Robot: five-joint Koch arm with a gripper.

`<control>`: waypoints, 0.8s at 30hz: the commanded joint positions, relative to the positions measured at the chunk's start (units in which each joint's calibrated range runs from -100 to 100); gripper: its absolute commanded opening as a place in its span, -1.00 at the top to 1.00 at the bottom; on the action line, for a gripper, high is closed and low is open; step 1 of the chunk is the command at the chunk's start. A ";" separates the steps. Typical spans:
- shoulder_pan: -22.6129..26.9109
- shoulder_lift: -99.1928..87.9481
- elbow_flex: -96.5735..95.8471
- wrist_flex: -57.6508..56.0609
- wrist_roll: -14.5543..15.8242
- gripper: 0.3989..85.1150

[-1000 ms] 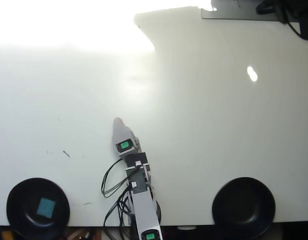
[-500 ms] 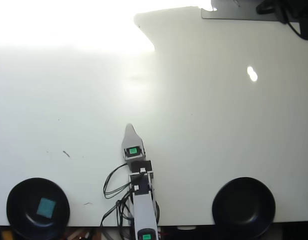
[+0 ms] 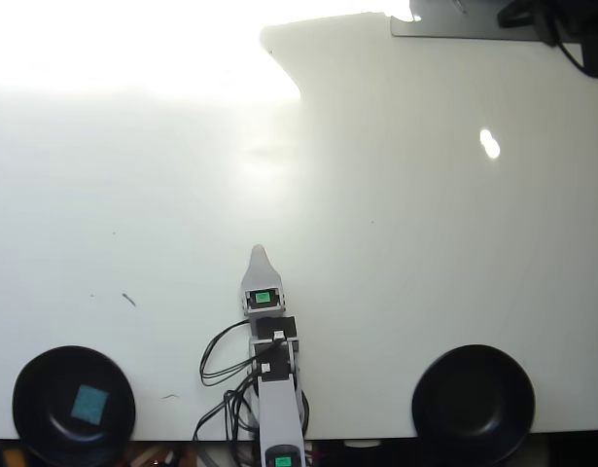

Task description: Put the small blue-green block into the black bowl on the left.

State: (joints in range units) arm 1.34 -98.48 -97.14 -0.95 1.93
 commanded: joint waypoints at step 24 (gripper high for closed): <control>0.49 -0.12 -2.86 -0.31 0.73 -0.17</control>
State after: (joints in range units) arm 1.88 -98.48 -97.88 -0.95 2.47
